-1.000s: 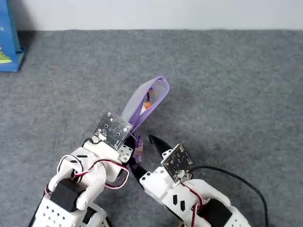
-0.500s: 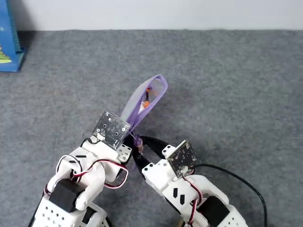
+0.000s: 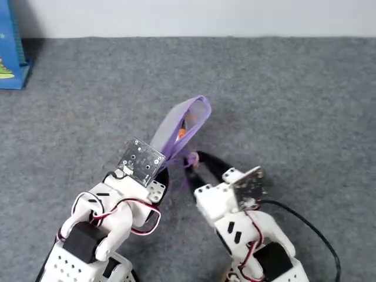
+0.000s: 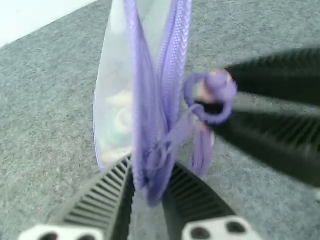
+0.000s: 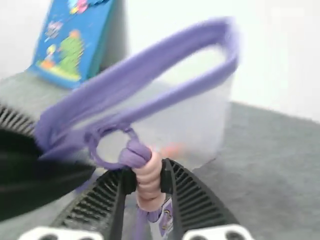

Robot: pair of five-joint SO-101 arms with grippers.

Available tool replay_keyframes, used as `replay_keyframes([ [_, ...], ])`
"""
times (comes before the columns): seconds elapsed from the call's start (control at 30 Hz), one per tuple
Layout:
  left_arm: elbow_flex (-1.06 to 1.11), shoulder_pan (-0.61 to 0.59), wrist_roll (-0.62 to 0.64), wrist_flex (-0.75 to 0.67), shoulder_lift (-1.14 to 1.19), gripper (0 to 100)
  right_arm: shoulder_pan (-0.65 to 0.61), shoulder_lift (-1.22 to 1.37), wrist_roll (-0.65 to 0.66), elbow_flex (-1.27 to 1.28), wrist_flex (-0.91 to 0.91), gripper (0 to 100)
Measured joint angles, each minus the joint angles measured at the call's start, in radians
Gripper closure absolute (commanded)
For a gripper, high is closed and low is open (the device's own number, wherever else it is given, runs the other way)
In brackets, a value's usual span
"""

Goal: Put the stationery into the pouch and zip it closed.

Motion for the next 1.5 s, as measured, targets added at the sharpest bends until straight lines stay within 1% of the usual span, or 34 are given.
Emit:
replay_keyframes([
  [0.23,0.0,0.002,0.0,0.009,-0.005,99,0.12,0.002,0.0,-0.017,-0.063,99.1],
  [0.5,0.0,0.002,0.0,0.017,-0.011,99,0.219,0.002,0.0,-0.017,-0.132,99.1],
  [0.77,-0.002,0.003,0.0,0.017,-0.014,99,0.404,0.003,0.048,-0.014,-0.235,99.1],
  [1.0,-0.002,0.005,0.0,0.017,-0.014,99,0.535,0.003,0.071,-0.014,-0.244,99.1],
  [1.17,-0.003,0.005,0.0,0.017,-0.014,99,0.585,0.003,0.133,0.021,-0.253,99.1],
  [1.3,-0.002,0.005,0.0,0.017,-0.014,99,0.637,0.003,0.141,0.035,-0.256,99.1],
  [1.4,0.0,-0.008,0.006,0.034,-0.003,99,0.669,0.002,0.138,0.035,-0.244,97.4],
  [1.5,0.0,-0.008,0.005,0.034,-0.005,99,0.641,0.002,0.14,0.032,-0.167,89.2],
])
